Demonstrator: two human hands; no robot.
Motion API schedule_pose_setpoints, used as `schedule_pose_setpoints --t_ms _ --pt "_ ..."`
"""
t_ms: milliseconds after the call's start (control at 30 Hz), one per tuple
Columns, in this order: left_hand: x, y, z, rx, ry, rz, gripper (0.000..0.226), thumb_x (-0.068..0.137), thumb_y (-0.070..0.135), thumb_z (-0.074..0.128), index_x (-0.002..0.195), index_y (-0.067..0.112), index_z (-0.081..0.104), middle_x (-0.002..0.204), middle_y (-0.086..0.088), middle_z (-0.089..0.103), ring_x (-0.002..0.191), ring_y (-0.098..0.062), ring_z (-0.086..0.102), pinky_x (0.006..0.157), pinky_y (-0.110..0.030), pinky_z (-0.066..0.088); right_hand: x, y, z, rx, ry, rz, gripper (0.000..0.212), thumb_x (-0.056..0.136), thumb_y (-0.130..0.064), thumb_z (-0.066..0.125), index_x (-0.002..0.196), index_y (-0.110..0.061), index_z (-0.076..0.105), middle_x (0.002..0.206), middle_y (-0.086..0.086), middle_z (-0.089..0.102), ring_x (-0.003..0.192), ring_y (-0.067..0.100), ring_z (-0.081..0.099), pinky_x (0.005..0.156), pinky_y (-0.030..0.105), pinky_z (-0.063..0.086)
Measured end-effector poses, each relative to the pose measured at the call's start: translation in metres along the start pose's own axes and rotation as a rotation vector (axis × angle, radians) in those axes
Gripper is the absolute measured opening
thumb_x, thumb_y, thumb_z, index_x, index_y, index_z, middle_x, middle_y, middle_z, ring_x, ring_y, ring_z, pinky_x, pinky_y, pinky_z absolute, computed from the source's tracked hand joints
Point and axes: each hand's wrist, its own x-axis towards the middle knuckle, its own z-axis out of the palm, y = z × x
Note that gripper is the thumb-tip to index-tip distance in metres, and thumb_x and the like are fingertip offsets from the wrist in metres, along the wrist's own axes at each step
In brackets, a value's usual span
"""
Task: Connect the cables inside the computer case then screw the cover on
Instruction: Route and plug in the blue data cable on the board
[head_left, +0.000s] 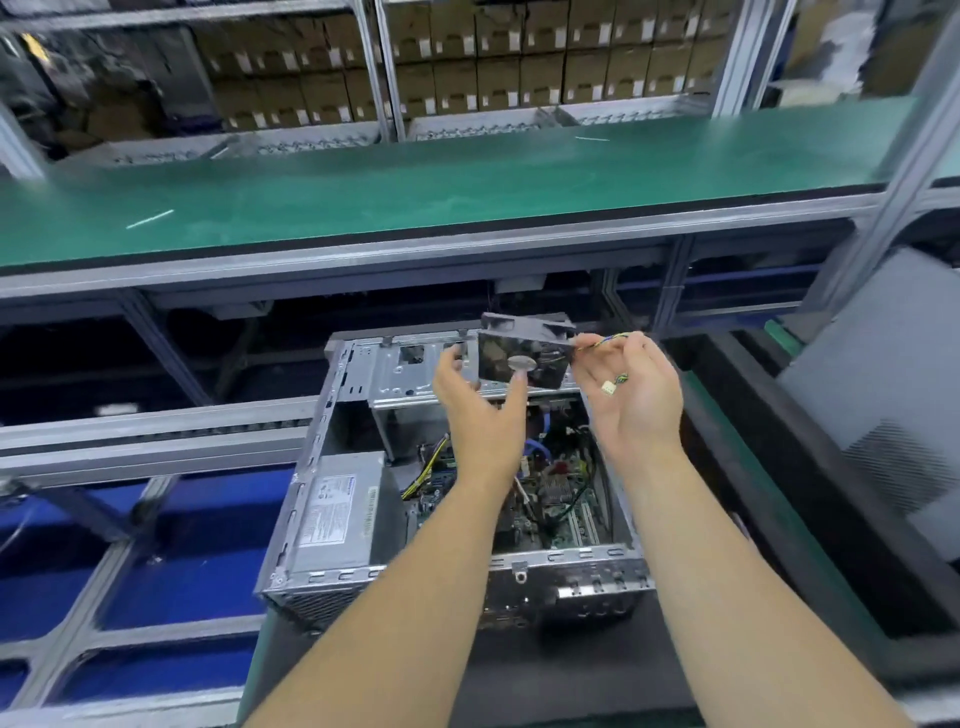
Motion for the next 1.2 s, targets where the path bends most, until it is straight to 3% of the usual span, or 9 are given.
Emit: schedule_pose_setpoints --t_ms 133,267,467,633,733,867,933,1033,1200 --pt "0.015 -0.018 -0.047 0.124 -0.157 0.044 0.034 0.091 0.044 0.064 0.12 0.057 0.052 0.114 0.039 0.055 0.109 0.007 0.054 0.078 -0.001 0.036 -0.008 0.027 0.005 0.067 0.107 0.158 0.04 0.11 -0.026 0.037 0.077 -0.012 0.055 0.087 0.015 0.071 0.074 0.026 0.066 0.085 0.039 0.054" --pt "0.018 -0.037 -0.069 0.113 -0.124 -0.018 0.009 0.091 0.036 0.063 0.088 0.028 0.066 0.079 0.01 0.069 0.081 -0.015 0.066 0.073 -0.037 0.054 -0.007 0.052 0.002 -0.205 0.204 0.336 0.028 0.108 -0.027 0.044 0.091 -0.008 0.057 0.097 0.015 0.072 0.084 0.025 0.065 0.082 0.045 0.051" --pt "0.019 -0.043 -0.079 0.045 -0.147 -0.111 0.009 0.087 0.034 0.068 0.085 0.026 0.068 0.081 0.003 0.072 0.081 -0.021 0.069 0.074 -0.046 0.057 -0.001 0.071 -0.014 -0.552 0.158 0.445 0.017 0.103 -0.02 0.057 0.117 -0.009 0.056 0.108 0.013 0.066 0.092 0.026 0.07 0.062 0.036 0.06" --pt "0.019 -0.032 -0.075 -0.178 -0.145 -0.313 0.023 0.093 0.015 0.06 0.103 0.034 0.068 0.09 0.013 0.072 0.074 0.004 0.067 0.056 -0.013 0.051 0.001 0.077 -0.015 -0.745 0.063 0.282 0.026 0.099 -0.017 0.062 0.123 -0.029 0.059 0.095 0.005 0.071 0.071 0.01 0.071 0.055 0.027 0.055" --pt "0.02 -0.026 -0.069 -0.304 -0.202 -0.5 0.028 0.094 0.012 0.053 0.107 0.027 0.074 0.101 0.003 0.075 0.087 -0.014 0.072 0.075 -0.032 0.058 -0.002 0.068 -0.013 -0.744 -0.04 0.135 0.022 0.092 -0.029 0.069 0.11 -0.043 0.068 0.093 -0.006 0.072 0.08 0.003 0.069 0.06 0.021 0.054" --pt "0.022 -0.02 -0.067 -0.414 -0.264 -0.793 0.024 0.091 0.027 0.057 0.091 0.013 0.077 0.098 -0.012 0.076 0.077 -0.029 0.072 0.075 -0.038 0.055 -0.008 0.065 -0.014 -0.678 -0.169 0.258 0.01 0.087 -0.03 0.077 0.095 -0.026 0.074 0.089 -0.002 0.075 0.077 0.012 0.074 0.056 0.024 0.056" --pt "0.027 -0.022 -0.068 -0.203 -0.277 -0.714 0.02 0.09 0.027 0.061 0.089 0.013 0.076 0.094 -0.006 0.076 0.069 -0.019 0.07 0.063 -0.024 0.054 -0.009 0.071 -0.02 -0.713 -0.096 0.331 0.007 0.089 -0.018 0.076 0.089 -0.013 0.073 0.082 0.009 0.074 0.07 0.02 0.073 0.056 0.031 0.058" --pt "0.029 -0.025 -0.066 0.164 -0.3 -0.295 0.014 0.089 0.019 0.065 0.098 0.024 0.075 0.098 0.007 0.074 0.079 -0.002 0.068 0.065 -0.01 0.049 -0.011 0.075 -0.023 -0.694 -0.043 0.498 0.006 0.09 -0.008 0.072 0.092 -0.003 0.072 0.086 0.018 0.074 0.077 0.03 0.074 0.067 0.04 0.062" --pt "0.024 -0.011 -0.065 0.433 -0.581 0.051 0.022 0.082 0.053 0.063 0.091 0.038 0.076 0.092 0.023 0.071 0.09 0.002 0.065 0.087 -0.032 0.054 -0.011 0.073 -0.026 -0.385 0.091 0.646 0.007 0.089 -0.002 0.071 0.093 0.004 0.071 0.077 0.015 0.072 0.062 0.023 0.071 0.055 0.031 0.058"
